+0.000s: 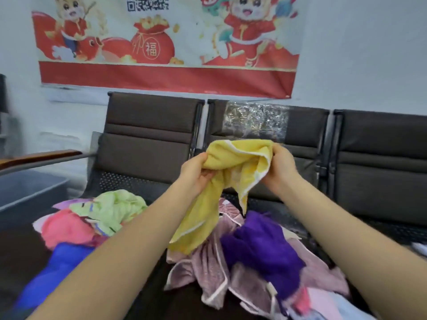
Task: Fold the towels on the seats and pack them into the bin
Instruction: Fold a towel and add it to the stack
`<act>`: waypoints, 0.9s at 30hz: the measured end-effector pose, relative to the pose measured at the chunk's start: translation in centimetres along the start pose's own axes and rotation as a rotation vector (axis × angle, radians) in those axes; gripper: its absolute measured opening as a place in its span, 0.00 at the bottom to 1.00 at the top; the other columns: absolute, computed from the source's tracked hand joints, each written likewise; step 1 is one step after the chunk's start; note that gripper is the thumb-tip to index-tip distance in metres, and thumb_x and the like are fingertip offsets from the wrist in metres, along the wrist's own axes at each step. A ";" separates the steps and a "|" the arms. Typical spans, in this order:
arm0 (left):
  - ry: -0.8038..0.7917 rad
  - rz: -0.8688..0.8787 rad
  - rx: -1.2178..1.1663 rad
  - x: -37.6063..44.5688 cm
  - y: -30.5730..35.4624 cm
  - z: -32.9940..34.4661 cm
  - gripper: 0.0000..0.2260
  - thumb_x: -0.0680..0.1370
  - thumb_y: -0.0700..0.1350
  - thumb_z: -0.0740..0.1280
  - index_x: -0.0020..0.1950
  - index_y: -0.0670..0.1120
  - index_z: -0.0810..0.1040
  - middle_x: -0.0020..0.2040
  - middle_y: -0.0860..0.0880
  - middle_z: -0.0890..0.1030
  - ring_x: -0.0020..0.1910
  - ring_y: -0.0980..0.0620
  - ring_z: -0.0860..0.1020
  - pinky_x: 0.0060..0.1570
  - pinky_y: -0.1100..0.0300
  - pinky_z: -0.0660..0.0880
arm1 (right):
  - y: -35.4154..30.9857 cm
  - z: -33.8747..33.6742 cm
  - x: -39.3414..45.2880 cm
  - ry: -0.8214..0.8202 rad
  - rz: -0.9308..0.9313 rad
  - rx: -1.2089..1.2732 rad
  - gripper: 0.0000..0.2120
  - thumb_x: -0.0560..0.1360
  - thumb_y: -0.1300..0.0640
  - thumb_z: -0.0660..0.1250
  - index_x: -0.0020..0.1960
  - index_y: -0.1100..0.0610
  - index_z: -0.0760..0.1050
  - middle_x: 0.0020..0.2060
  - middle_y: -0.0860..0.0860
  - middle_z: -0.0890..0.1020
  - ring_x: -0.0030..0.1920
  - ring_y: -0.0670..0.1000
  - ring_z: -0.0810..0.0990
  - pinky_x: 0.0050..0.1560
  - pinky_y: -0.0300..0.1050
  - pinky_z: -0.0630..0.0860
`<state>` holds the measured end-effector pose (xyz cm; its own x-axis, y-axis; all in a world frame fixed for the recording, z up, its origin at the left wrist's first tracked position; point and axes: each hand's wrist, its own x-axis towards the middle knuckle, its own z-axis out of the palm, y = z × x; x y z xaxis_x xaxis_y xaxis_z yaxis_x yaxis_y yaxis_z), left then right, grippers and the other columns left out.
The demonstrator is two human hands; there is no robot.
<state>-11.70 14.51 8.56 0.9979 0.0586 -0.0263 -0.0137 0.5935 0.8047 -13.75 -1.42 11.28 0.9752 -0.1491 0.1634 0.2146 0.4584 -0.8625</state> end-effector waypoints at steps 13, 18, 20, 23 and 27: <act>0.012 -0.299 0.561 -4.5 -13.6 -3.2 0.05 0.79 0.44 0.62 0.49 0.48 0.78 0.38 0.49 0.78 0.38 0.50 0.77 0.35 0.60 0.75 | 9.9 -19.6 -9.4 -0.203 0.355 -1.005 0.13 0.79 0.49 0.65 0.37 0.51 0.75 0.34 0.40 0.78 0.38 0.40 0.76 0.37 0.31 0.73; 0.010 -0.273 1.236 -3.5 -14.8 -6.9 0.24 0.80 0.61 0.56 0.60 0.43 0.77 0.54 0.47 0.74 0.57 0.45 0.74 0.55 0.53 0.68 | 12.7 -20.7 -8.1 -0.388 0.118 -1.266 0.11 0.77 0.54 0.67 0.36 0.50 0.72 0.32 0.46 0.76 0.31 0.40 0.72 0.39 0.38 0.73; 0.042 -0.167 1.304 -3.1 -15.1 -7.6 0.28 0.75 0.68 0.59 0.55 0.44 0.78 0.52 0.45 0.76 0.50 0.46 0.75 0.55 0.50 0.70 | 12.7 -20.4 -7.1 -0.232 -0.114 -1.221 0.04 0.75 0.56 0.69 0.43 0.50 0.75 0.39 0.46 0.79 0.41 0.45 0.77 0.50 0.48 0.75; 0.074 -0.014 1.532 -3.5 -16.8 -7.7 0.36 0.69 0.71 0.63 0.66 0.46 0.72 0.64 0.43 0.73 0.63 0.42 0.71 0.62 0.49 0.69 | 12.6 -20.2 -5.0 -0.054 -0.257 -1.241 0.15 0.74 0.52 0.70 0.59 0.53 0.75 0.56 0.50 0.77 0.60 0.51 0.73 0.62 0.48 0.70; -0.092 0.166 1.739 -4.4 -19.4 -7.0 0.34 0.71 0.67 0.65 0.71 0.49 0.68 0.64 0.46 0.71 0.65 0.44 0.69 0.61 0.53 0.67 | 12.6 -18.9 -3.7 -0.119 0.051 -1.076 0.28 0.73 0.46 0.71 0.70 0.53 0.69 0.65 0.48 0.73 0.67 0.48 0.70 0.66 0.42 0.67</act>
<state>-16.25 8.34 -11.06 0.9939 -0.0543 0.0958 -0.0912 -0.8930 0.4408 -15.61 -11.63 -9.24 0.9931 -0.0387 0.1109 0.0708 -0.5563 -0.8280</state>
